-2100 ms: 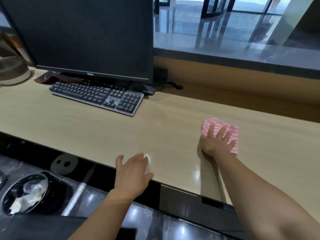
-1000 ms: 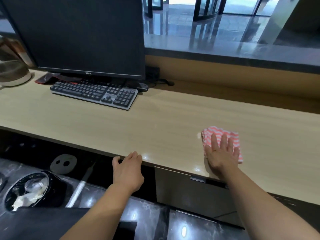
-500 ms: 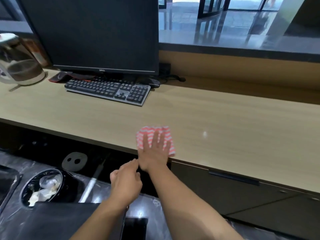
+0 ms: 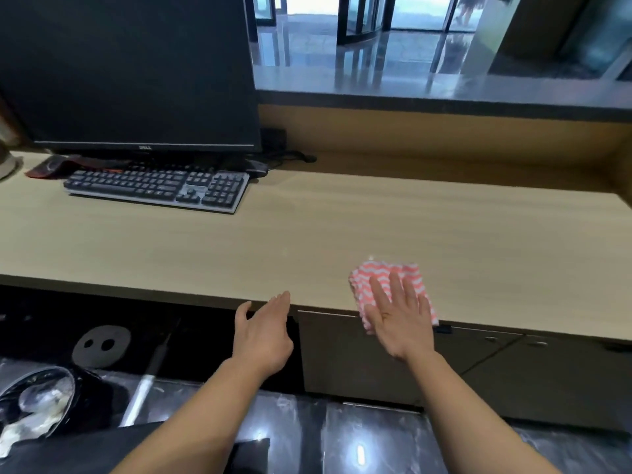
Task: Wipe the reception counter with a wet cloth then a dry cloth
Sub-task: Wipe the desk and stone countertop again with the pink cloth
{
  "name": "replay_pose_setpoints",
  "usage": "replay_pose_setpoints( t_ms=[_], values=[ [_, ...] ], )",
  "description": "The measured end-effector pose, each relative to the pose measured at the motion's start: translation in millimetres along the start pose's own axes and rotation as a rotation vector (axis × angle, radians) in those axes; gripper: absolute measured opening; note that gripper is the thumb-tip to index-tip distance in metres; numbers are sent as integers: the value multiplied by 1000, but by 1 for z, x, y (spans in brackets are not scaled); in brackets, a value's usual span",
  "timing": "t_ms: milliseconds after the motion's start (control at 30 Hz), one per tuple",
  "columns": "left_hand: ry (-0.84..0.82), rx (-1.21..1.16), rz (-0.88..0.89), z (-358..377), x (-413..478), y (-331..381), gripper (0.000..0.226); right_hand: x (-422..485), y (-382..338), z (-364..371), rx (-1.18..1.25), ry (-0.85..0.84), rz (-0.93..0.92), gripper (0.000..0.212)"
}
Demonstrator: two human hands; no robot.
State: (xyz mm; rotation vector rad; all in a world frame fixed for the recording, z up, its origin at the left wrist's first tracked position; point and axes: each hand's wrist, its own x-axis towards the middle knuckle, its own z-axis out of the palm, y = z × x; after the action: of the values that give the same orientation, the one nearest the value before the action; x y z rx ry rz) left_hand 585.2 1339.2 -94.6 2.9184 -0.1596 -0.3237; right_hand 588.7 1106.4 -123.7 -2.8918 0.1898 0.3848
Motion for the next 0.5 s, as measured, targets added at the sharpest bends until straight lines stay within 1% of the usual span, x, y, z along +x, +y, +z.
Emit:
replay_pose_setpoints(
  t_ms=[100,167,233,300,367,500],
  values=[
    [-41,59,-2,-2,0,7,69,-5,42,-10,21,9,153,57],
    [-69,94,20,-4,1,6,70,-2,53,-15,27,1,228,58],
    [-85,120,46,-7,2,6,69,5,46,-17,42,-16,297,59],
    [-87,132,63,-8,2,5,66,11,24,-15,65,-31,350,60],
    [-82,133,70,-10,3,7,61,17,-8,-10,50,-33,296,60],
    [-68,96,62,-14,14,3,36,31,-85,4,-28,-92,10,60]
  ],
)
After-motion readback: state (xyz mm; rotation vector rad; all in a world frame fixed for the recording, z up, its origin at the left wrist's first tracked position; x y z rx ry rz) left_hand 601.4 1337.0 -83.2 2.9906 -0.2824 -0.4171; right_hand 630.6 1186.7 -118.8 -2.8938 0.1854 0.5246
